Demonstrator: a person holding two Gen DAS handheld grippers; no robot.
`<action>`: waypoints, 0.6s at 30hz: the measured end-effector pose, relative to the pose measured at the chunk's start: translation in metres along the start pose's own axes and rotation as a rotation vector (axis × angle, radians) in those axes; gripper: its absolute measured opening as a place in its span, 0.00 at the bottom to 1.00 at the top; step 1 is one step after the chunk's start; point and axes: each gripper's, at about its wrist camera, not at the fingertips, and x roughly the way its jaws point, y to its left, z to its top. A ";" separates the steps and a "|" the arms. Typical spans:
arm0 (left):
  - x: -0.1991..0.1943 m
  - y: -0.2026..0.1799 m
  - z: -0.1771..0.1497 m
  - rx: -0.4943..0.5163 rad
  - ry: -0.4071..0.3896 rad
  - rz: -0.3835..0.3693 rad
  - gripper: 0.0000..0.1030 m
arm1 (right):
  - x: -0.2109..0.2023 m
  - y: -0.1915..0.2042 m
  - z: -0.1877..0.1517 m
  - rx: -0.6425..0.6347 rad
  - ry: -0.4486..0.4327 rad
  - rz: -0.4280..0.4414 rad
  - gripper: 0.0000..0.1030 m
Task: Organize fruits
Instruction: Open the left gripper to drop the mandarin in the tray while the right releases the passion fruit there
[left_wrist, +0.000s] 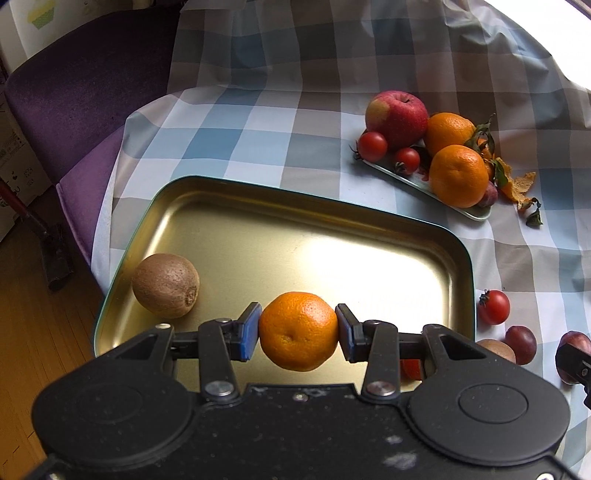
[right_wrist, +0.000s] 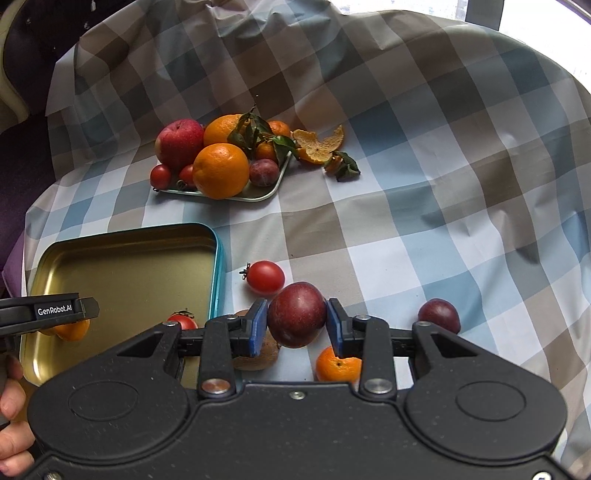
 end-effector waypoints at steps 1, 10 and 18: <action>0.001 0.004 0.000 -0.005 0.002 0.007 0.42 | 0.001 0.005 0.001 -0.010 0.000 0.006 0.43; 0.003 0.029 0.003 0.011 -0.032 0.060 0.42 | 0.010 0.040 0.004 -0.063 0.012 0.036 0.43; 0.012 0.038 0.003 0.026 0.003 0.058 0.42 | 0.020 0.062 0.001 -0.103 0.034 0.055 0.43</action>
